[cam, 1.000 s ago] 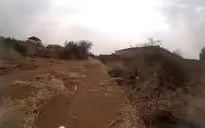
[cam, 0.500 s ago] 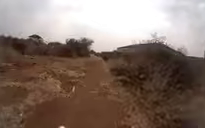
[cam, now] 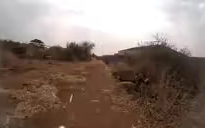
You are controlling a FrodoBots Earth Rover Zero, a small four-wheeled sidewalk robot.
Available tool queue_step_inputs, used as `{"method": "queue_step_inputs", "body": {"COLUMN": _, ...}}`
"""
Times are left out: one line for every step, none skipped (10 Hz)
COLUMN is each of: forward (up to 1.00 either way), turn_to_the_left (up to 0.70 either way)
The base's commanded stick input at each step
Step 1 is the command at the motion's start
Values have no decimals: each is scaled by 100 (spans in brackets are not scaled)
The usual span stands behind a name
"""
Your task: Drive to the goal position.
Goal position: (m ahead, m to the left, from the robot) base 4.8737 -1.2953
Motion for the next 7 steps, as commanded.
{"method": "queue_step_inputs", "body": {"forward": 50, "turn_to_the_left": 0}}
{"method": "queue_step_inputs", "body": {"forward": 50, "turn_to_the_left": 0}}
{"method": "queue_step_inputs", "body": {"forward": 50, "turn_to_the_left": 0}}
{"method": "queue_step_inputs", "body": {"forward": 50, "turn_to_the_left": 0}}
{"method": "queue_step_inputs", "body": {"forward": 50, "turn_to_the_left": 0}}
{"method": "queue_step_inputs", "body": {"forward": 50, "turn_to_the_left": 0}}
{"method": "queue_step_inputs", "body": {"forward": 50, "turn_to_the_left": 0}}
